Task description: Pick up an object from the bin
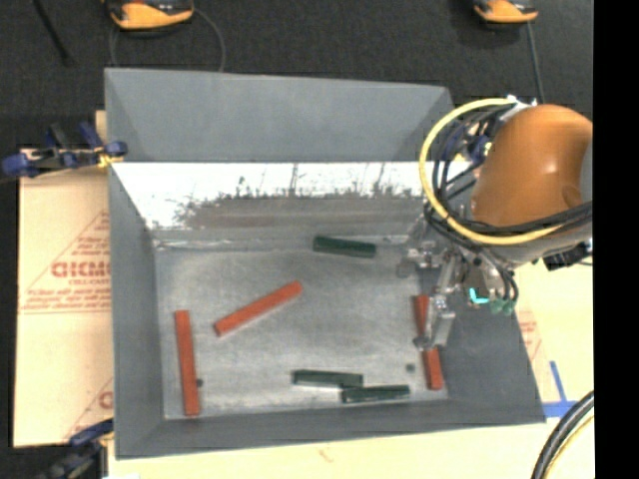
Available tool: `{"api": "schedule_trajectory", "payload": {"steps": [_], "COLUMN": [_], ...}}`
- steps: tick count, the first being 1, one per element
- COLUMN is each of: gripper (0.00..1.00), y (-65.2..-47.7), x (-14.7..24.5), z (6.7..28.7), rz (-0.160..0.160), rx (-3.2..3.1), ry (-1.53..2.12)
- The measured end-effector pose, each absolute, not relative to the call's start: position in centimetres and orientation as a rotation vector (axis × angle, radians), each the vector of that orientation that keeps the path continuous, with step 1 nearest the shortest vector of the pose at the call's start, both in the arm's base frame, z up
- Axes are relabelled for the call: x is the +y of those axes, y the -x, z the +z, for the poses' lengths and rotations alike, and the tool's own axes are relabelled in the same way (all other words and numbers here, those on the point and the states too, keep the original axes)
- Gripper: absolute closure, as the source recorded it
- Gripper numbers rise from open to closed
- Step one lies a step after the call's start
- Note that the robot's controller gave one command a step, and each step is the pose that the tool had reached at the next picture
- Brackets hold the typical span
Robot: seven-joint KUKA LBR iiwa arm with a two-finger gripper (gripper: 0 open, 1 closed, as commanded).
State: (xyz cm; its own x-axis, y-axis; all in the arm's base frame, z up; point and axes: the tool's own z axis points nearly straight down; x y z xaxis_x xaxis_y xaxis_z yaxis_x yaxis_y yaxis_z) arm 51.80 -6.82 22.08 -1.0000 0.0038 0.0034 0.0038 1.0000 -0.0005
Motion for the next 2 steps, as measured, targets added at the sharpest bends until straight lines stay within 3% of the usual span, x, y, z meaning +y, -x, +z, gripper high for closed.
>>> {"api": "schedule_trajectory", "payload": {"steps": [1,2], "gripper": [0.00,0.00], "y": [-48.6,-47.8], "x": [-0.7,2.3], "z": [7.0,10.1], "rz": [0.000,-0.003], "rx": [-3.143,-3.134], "ry": [0.033,0.280]}}
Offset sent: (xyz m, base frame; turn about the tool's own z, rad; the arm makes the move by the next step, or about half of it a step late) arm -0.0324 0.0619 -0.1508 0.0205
